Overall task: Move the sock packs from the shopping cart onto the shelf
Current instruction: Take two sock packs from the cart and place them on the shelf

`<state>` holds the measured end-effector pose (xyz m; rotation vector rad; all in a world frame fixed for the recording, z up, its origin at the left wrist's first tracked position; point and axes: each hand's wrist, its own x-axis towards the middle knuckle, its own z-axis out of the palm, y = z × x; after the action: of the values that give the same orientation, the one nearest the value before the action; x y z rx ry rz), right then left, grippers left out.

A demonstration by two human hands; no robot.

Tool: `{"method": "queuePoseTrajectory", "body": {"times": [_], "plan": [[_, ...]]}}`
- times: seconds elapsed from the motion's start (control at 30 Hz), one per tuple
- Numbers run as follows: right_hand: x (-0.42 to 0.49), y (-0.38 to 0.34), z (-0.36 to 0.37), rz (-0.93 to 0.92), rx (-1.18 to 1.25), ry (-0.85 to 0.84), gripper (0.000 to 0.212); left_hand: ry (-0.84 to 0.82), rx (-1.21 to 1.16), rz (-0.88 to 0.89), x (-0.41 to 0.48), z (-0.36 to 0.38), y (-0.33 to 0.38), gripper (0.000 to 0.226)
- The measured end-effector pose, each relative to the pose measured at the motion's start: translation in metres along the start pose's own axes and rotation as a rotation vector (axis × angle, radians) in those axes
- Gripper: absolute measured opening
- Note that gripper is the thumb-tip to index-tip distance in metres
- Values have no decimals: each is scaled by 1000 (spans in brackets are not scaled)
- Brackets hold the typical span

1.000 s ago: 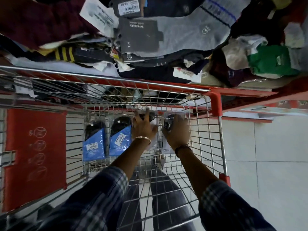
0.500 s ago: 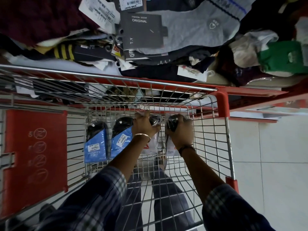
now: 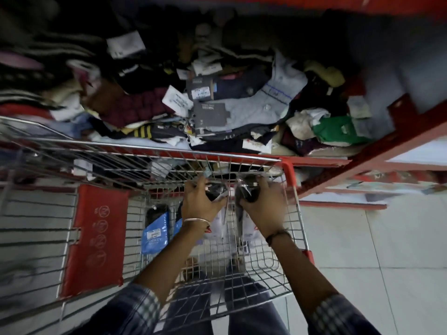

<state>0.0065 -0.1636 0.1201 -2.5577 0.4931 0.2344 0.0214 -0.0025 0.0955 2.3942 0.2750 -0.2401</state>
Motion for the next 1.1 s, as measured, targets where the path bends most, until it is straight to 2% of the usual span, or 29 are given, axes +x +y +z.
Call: {"method": "queuePoseTrajectory", "body": {"times": [0.2,0.87,1.1], "plan": [[-19,-35,-82,-109,51,156,71,130,-30,116,-10,-67,56,65],[-4,-149,-289,-492,145,919,68,649,-193,638,-6,-245,263,60],[23,-175,-341,-575,251,1033,64,773,-275,774,4,-265,313,62]]}}
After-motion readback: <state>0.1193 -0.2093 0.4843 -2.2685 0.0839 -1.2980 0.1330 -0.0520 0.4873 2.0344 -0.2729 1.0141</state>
